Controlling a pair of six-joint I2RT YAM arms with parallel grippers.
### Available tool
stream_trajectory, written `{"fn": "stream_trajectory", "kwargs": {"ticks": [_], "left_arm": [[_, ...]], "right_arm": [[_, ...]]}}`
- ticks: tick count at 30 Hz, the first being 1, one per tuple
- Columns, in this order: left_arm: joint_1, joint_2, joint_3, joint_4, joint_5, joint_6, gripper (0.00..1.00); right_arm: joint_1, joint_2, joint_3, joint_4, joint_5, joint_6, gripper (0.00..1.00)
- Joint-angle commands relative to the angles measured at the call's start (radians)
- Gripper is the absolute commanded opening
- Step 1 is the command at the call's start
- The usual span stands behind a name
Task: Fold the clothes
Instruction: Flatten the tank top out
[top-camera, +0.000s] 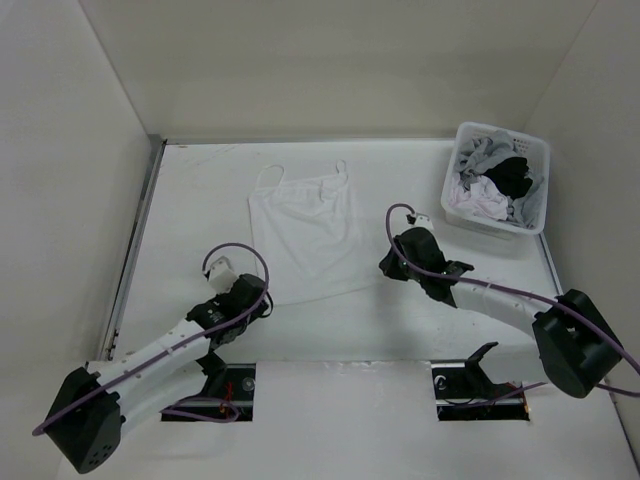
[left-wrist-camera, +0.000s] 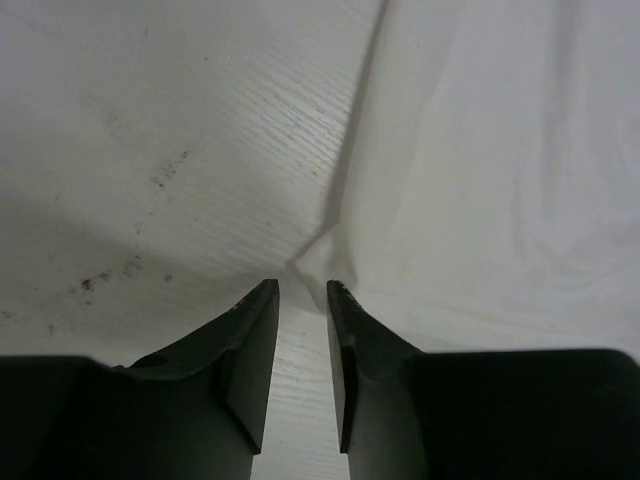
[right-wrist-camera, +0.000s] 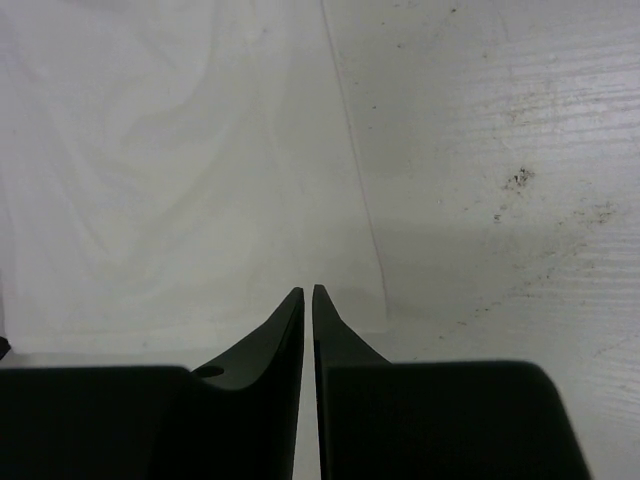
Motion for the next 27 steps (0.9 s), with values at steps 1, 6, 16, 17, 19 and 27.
{"fn": "stream_trajectory", "kwargs": {"ticks": [1,6,16,17,19,27], "left_arm": [[0.019,-0.06,-0.021,0.026,-0.016,-0.051,0.28],[0.056,-0.08,-0.041,0.03,-0.013,-0.044,0.3],[0.137,-0.031,-0.058,0.09,0.054,0.002,0.36],[0.143,-0.019,-0.063,0.108,0.07,0.007,0.36],[0.153,0.006,-0.067,0.145,0.097,0.022,0.36],[0.165,0.015,-0.061,0.15,0.16,0.044,0.31]], "right_arm": [[-0.002,-0.008,0.005,0.062,-0.004,0.004,0.12],[0.033,0.053,0.054,-0.007,0.048,-0.074,0.44],[0.022,0.137,0.081,-0.041,0.113,-0.056,0.46],[0.022,0.15,0.089,-0.044,0.113,-0.057,0.46],[0.025,0.17,0.097,-0.059,0.106,-0.054,0.43],[0.028,0.147,0.051,-0.063,0.096,-0.016,0.38]]}}
